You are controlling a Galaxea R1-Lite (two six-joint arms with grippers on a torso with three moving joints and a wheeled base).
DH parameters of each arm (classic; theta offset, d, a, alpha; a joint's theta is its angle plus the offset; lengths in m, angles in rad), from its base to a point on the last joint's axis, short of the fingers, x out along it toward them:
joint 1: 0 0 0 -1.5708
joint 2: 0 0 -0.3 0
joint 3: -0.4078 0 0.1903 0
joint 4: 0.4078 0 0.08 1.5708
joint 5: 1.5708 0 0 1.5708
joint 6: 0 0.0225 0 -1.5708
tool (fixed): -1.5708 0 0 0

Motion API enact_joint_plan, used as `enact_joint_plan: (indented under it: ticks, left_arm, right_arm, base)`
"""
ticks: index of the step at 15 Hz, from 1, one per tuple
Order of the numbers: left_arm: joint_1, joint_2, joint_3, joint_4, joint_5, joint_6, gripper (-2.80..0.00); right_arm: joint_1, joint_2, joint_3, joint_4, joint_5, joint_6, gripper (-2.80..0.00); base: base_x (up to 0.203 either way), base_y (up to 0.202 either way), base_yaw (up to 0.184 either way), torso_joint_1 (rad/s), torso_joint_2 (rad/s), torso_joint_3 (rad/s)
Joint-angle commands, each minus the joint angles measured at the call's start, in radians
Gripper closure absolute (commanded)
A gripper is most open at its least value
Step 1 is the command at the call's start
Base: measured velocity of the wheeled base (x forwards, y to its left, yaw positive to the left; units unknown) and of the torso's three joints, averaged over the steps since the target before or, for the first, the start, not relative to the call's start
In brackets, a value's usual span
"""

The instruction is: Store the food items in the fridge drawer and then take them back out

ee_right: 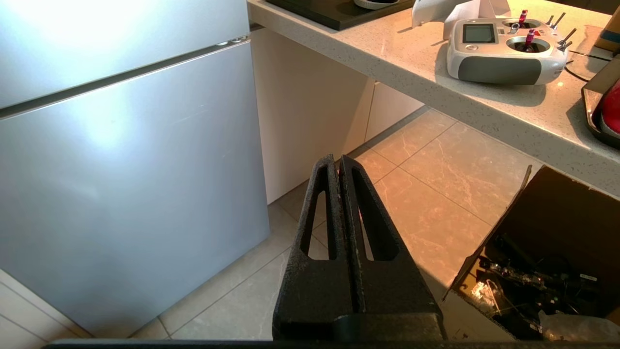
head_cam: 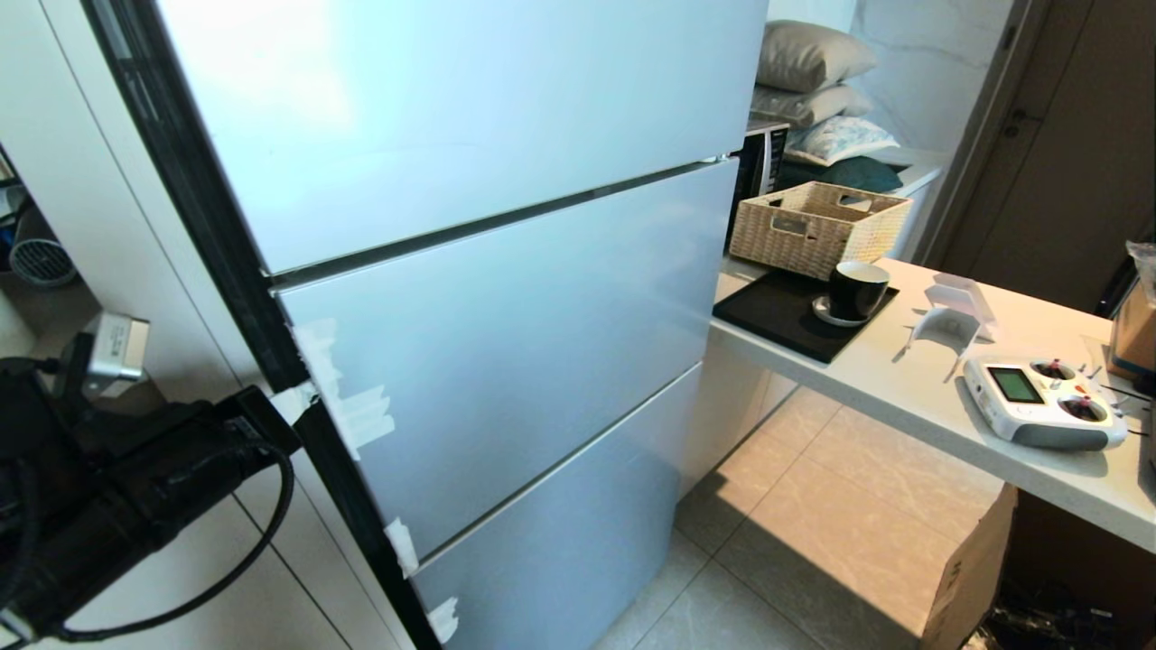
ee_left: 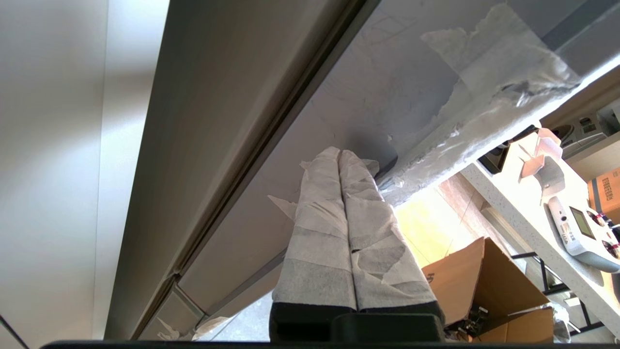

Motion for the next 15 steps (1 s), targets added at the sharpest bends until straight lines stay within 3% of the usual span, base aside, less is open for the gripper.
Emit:
enact_joint_plan:
  ticks: [1, 8, 11, 15]
  left_arm:
    - [-0.011, -0.008, 0.013, -0.007, -0.007, -0.002, 0.0]
    - [-0.067, -0.058, 0.062, -0.024, -0.09, 0.0, 0.0]
    - [-0.103, -0.081, 0.073, -0.024, -0.093, 0.001, 0.0]
    - [-0.232, -0.114, 0.106, -0.024, -0.093, 0.002, 0.0]
  right_arm:
    - [0.0, 0.001, 0.0, 0.0, 0.0, 0.0, 0.0]
    - [0.0, 0.001, 0.0, 0.0, 0.001, 0.0, 0.0]
    - [0.0, 0.001, 0.0, 0.0, 0.0, 0.0, 0.0]
    - [0.0, 0.001, 0.0, 0.0, 0.0, 0.0, 0.0]
  base:
    - [0.0, 0.0, 0.0, 0.0, 0.0, 0.0]
    - [0.0, 0.0, 0.0, 0.0, 0.0, 0.0]
    - [0.0, 0.0, 0.0, 0.0, 0.0, 0.0]
    - [0.0, 0.0, 0.0, 0.0, 0.0, 0.0]
